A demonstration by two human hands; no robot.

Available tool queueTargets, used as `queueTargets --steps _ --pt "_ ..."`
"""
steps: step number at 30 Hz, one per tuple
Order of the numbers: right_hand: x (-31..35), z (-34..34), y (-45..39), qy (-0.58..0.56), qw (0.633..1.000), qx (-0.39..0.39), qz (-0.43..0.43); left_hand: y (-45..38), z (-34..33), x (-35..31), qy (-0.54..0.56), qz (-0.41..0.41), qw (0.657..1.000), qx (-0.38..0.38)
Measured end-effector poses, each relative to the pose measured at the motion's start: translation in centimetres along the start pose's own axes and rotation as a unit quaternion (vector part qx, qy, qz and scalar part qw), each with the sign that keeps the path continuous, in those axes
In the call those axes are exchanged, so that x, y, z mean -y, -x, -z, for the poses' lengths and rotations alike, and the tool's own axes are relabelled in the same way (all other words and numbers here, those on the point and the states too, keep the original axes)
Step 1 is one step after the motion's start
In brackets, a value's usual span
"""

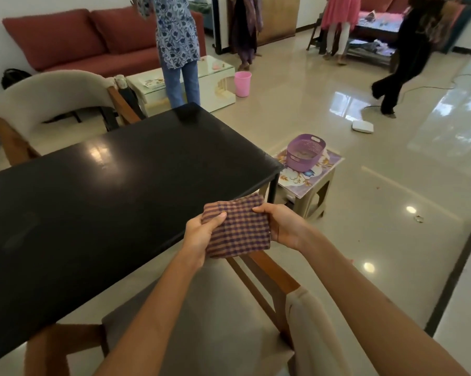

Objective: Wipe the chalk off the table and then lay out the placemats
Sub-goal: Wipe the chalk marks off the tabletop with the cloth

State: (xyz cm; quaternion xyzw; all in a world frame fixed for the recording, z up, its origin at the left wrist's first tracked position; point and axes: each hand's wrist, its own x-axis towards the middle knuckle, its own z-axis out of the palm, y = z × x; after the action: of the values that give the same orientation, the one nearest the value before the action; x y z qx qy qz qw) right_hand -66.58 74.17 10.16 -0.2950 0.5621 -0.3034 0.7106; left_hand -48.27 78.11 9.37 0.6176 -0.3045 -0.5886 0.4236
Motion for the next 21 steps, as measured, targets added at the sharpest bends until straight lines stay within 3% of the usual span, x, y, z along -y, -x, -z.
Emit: queueTargets --steps 6,14,21 --pt "4.4 3.4 -4.2 0.035 0.996 0.079 -0.029 -3.5 -3.5 -0.7 0.043 -0.007 0.997 -0.056" --pt "8.4 7.4 -6.8 0.102 0.99 0.095 0.007 -5.5 -8.7 -2.5 0.067 -0.018 0.993 -0.094" --pt "8.9 7.8 -6.9 0.091 0.992 0.087 0.002 -5.6 -8.7 -3.7 0.055 -0.014 0.996 -0.068"
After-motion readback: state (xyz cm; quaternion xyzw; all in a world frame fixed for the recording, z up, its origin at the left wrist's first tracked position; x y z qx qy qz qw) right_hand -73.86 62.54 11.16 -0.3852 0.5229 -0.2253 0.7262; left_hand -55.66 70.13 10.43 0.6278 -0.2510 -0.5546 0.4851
